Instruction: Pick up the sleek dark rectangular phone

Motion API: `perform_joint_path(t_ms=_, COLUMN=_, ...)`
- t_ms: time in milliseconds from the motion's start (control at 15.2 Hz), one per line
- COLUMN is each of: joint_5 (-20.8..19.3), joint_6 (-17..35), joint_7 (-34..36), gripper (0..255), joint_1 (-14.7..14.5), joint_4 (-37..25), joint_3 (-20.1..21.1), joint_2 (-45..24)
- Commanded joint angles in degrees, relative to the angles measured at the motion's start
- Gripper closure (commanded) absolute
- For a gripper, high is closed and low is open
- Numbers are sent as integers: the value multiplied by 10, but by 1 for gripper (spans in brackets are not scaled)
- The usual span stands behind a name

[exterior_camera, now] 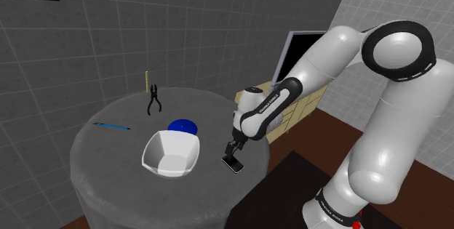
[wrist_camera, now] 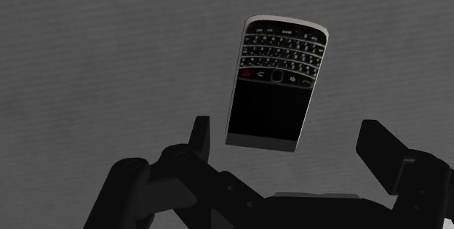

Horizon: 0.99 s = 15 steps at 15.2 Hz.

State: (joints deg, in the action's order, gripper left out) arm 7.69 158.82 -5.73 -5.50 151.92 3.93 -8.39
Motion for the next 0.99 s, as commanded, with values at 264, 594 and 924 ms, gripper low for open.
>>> perform_joint_path(t_ms=264, joint_5=4, joint_6=56, joint_7=-6, gripper=0, joint_1=-1, joint_4=-16, joint_3=4, joint_2=-74)
perform_joint_path(t_ms=594, joint_5=6, joint_6=84, joint_7=-10, gripper=0, joint_1=1, joint_4=-24, joint_3=6, joint_2=-110)
perform_joint_path(t_ms=924, joint_5=6, joint_6=84, joint_7=-9, gripper=255, joint_1=0, joint_4=-25, joint_3=6, joint_2=-110)
